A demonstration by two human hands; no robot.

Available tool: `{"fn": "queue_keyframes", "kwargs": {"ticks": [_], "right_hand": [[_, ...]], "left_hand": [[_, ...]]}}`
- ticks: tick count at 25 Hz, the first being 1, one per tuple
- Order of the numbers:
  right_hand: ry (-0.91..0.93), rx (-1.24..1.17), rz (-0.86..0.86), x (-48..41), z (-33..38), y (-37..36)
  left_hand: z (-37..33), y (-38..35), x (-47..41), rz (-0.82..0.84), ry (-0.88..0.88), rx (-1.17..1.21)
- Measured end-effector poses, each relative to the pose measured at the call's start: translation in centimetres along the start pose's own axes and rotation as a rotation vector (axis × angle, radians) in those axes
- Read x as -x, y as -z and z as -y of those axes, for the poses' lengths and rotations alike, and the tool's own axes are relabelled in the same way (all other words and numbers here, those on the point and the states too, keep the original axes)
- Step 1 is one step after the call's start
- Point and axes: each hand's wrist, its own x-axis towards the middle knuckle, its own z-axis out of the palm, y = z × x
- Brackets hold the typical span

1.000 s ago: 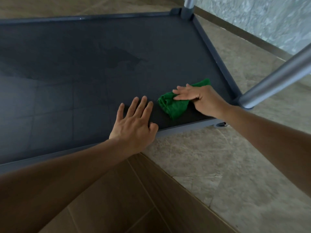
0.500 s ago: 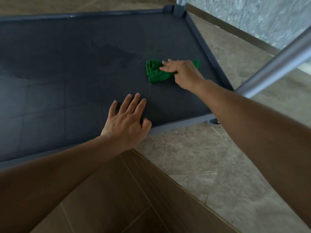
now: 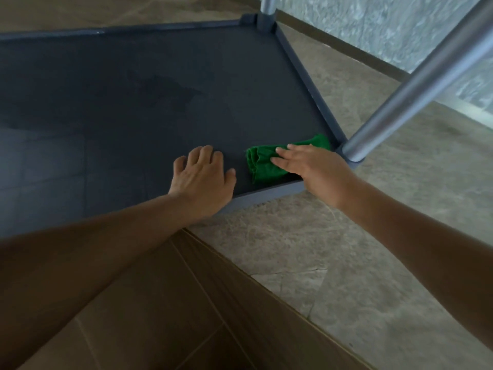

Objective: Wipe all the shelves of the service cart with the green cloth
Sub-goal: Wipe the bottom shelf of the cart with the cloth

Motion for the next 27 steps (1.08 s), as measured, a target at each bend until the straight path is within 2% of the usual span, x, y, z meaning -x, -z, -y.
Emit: {"fn": "queue_keyframes", "kwargs": {"ticks": [2, 5, 8, 12, 16, 20, 24, 27], "right_hand": [[-0.110, 0.107, 0.014, 0.3, 1.1, -0.1], [-0.217, 0.062, 0.032, 0.3, 2.0, 0.1], [-0.183, 0.020, 0.053, -0.2, 1.1, 0.5], [-0.154, 0.077, -0.011, -2.4, -0.4, 0.4], [-0.171, 0.123, -0.077, -7.5, -3.0, 1.1], [-0.219, 0.173, -0.074, -13.3, -4.9, 2.6], [-0.281, 0.105, -0.074, -15.8, -5.3, 3.7], [-0.301, 0.029, -0.125, -14.2, -4.8, 3.0]], "left_hand": [[-1.8, -0.6, -0.7, 0.018, 0.001, 0.010], [-3.5, -2.0, -0.9, 0.050, 0.057, 0.047], [-3.3, -2.9, -1.2, 0.083, 0.057, 0.052], [-3.1, -3.2, -1.4, 0.104, 0.057, 0.028], [-3.1, -3.3, -1.3, 0.097, 0.050, 0.024], [-3.1, -3.4, -1.2, 0.096, 0.052, 0.024], [-3.2, -3.5, -1.1, 0.064, 0.063, 0.036], [-3.1, -3.4, -1.0, 0.053, 0.064, 0.041]]}}
